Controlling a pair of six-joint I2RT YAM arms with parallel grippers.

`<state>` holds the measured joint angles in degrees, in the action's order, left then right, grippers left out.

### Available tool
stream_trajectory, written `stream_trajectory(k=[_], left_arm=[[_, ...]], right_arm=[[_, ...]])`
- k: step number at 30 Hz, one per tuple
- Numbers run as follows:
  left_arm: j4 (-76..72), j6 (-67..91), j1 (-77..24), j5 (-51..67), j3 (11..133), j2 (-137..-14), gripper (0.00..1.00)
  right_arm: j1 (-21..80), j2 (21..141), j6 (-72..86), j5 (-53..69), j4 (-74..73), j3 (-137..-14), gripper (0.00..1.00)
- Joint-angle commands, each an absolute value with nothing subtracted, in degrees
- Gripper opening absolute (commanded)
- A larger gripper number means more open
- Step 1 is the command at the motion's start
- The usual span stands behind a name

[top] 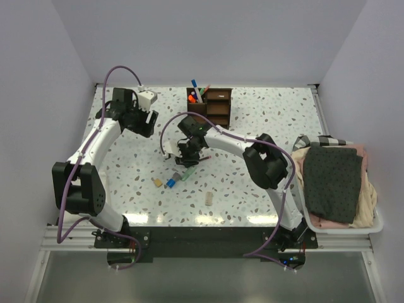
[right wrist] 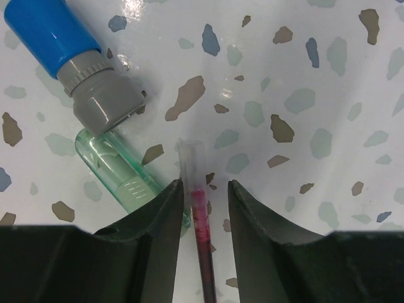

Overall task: Sort the stationery into containers
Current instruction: Pick up the pen from the corner of the board.

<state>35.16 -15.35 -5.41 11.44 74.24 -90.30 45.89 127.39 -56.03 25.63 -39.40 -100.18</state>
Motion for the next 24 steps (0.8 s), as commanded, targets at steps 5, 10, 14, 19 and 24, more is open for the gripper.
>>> stream_trajectory(k=[5,10,14,19,24], left_arm=[[32.0,-14.1,-5.0,12.5,74.4,-88.5,0.78],[32.0,-13.5,-5.0,13.1,75.4,-89.6,0.78],[32.3,-13.4,-5.0,13.1,76.5,-90.1,0.78],[32.3,-13.5,-5.0,12.9,76.6,-90.3,0.78],[32.5,-13.4,-4.7,13.3,78.4,-91.9,0.78]], right_arm=[[46.2,127.0,-61.7,20.6,-41.9,-98.0,0.35],[46.3,128.3,-62.5,20.2,-45.4,-97.6,0.32],[46.3,131.2,-63.5,20.4,-50.0,-100.4,0.28],[46.3,131.9,-64.4,17.8,-50.0,-98.2,0.08],[45.9,130.1,-60.8,18.8,-50.3,-101.9,0.0]])
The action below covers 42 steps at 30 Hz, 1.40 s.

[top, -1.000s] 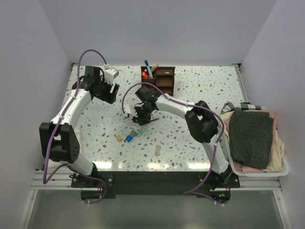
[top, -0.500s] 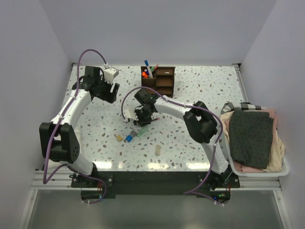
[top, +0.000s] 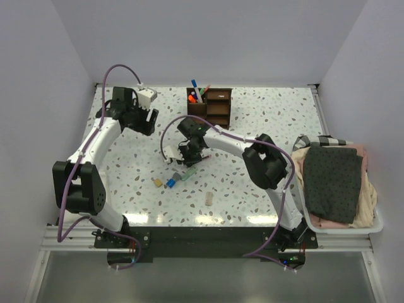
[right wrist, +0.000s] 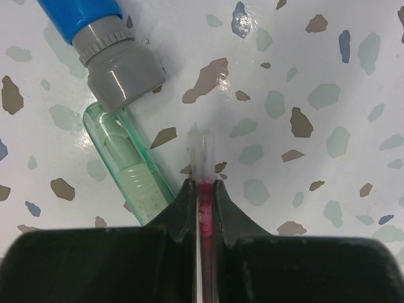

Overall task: Sort the stationery into containers
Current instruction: Pick up the pen from the corner of the board, then place the pen in the storage box.

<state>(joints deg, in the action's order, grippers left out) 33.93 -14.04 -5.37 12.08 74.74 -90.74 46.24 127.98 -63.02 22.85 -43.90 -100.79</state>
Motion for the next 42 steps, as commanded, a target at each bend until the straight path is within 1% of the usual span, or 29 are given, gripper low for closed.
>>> stream_trajectory(k=[1,3,4,7,8,9,10,11,12,13,14,16,17,19,22,27,35,42], left_arm=[[32.6,-13.5,-4.6,13.3,79.6,-92.2,0.78],[32.9,-14.1,-4.4,13.1,80.9,-92.8,0.78],[32.6,-14.2,-4.4,13.0,81.5,-93.0,0.78],[32.0,-14.4,-4.4,12.7,81.8,-93.4,0.78],[32.2,-14.2,-4.4,12.7,82.1,-93.6,0.78],[32.3,-14.3,-4.4,12.8,82.3,-94.0,0.78],[32.4,-14.4,-4.4,12.7,82.5,-94.0,0.78],[32.5,-14.8,-4.4,12.7,82.6,-94.2,0.78],[32.7,-14.9,-4.4,12.7,82.9,-94.4,0.78],[33.0,-15.1,-4.4,12.7,83.1,-94.7,0.78],[33.3,-15.6,-4.4,12.4,83.3,-94.9,0.78],[34.0,-15.6,-4.4,12.2,84.0,-95.8,0.78],[34.5,-15.7,-4.4,12.5,84.4,-96.1,0.78],[35.2,-16.5,-4.4,13.5,84.0,-96.6,0.77],[36.1,-17.0,-4.4,14.1,82.7,-97.2,0.76],[37.4,-17.5,-4.4,16.3,82.1,-98.5,0.76],[39.2,-19.7,-4.4,16.6,86.5,-100.9,0.75],[38.9,-19.3,-4.4,16.3,87.9,-102.6,0.75]], right_arm=[[45.5,129.6,-59.6,19.1,-50.5,-104.1,0.0],[44.4,129.6,-54.9,21.2,-53.1,-113.3,0.0],[43.8,129.8,-53.2,22.4,-53.9,-120.7,0.0],[40.4,129.8,-43.0,28.3,-52.9,-132.3,0.0],[38.0,128.9,-36.9,30.1,-51.6,-133.8,0.0],[36.7,128.2,-33.3,34.0,-46.8,-134.5,0.0],[35.3,126.8,-29.7,35.5,-43.3,-133.1,0.0],[32.9,123.8,-21.9,36.5,-33.8,-131.2,0.0],[31.7,121.7,-18.1,37.9,-28.4,-128.6,0.0],[30.7,120.0,-14.5,37.8,-22.4,-122.8,0.0],[28.8,116.6,-7.0,37.4,-10.5,-119.8,0.0],[27.0,114.9,-0.6,37.8,-0.3,-113.7,0.0],[25.8,114.6,3.2,38.1,6.8,-113.2,0.0],[25.3,116.4,4.6,38.4,9.3,-115.1,0.0],[24.5,119.3,9.0,38.4,16.9,-116.2,0.0],[24.4,122.3,11.2,35.0,29.7,-113.3,0.0],[24.3,126.4,8.5,34.3,35.4,-109.9,0.0],[24.2,128.9,5.6,34.8,36.0,-108.7,0.0]])
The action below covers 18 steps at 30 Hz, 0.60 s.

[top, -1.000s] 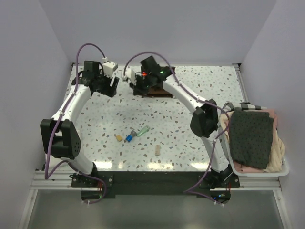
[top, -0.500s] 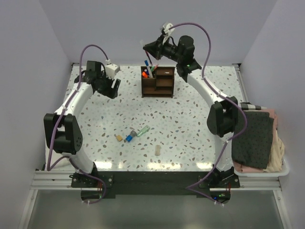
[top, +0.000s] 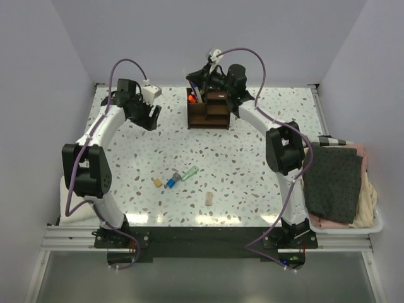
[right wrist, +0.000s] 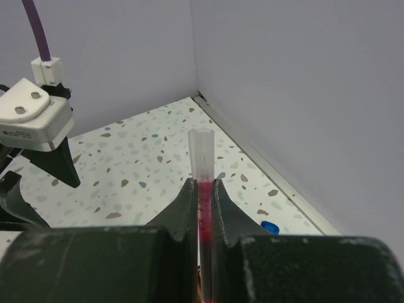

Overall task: Sort the stationery into containers
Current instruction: Place the pen in the storage box.

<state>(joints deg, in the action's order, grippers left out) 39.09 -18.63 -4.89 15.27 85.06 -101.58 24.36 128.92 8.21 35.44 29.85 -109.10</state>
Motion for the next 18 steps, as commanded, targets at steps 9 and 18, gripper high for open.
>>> stream_trajectory(k=[9,18], left_arm=[[39.1,-19.8,-4.7,15.9,89.7,-104.5,0.75],[39.1,-19.9,-5.9,15.7,91.8,-106.6,0.76]], right_arm=[[23.8,129.4,2.6,34.2,39.6,-102.6,0.0],[22.9,129.0,0.4,31.2,45.2,-95.7,0.0]])
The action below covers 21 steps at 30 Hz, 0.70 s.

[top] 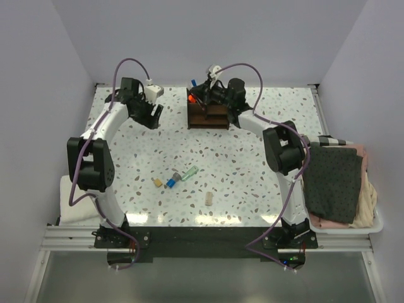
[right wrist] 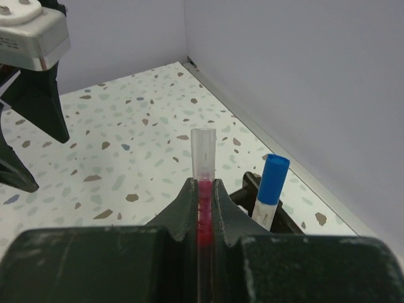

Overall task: Sort the stationery into containers
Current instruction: Place the pen in the storage box.

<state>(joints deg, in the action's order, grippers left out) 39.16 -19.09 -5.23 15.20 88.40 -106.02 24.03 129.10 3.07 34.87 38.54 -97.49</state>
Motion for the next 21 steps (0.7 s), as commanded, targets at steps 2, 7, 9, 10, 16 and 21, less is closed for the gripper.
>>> stream_trajectory(k=[2,7,9,10,16,21], left_arm=[[39.1,-19.9,-6.1,15.7,92.1,-107.0,0.76],[39.0,-20.1,-6.2,15.6,91.8,-107.4,0.76],[39.0,-20.0,-6.2,15.8,91.6,-107.4,0.76],[38.9,-19.9,-6.2,16.1,91.6,-107.8,0.76],[38.3,-19.4,-6.3,16.7,92.3,-108.8,0.76],[38.2,-19.2,-6.3,17.1,92.1,-109.2,0.76]], right_arm=[[22.4,129.3,0.4,30.7,45.5,-95.6,0.0],[21.5,129.2,2.7,30.2,45.8,-98.0,0.0],[21.4,128.3,3.1,30.1,45.5,-98.8,0.0],[21.4,128.0,3.2,29.7,45.4,-98.9,0.0],[20.9,127.3,4.4,29.3,46.1,-100.6,0.0],[21.0,128.2,4.9,27.9,46.1,-103.0,0.0]])
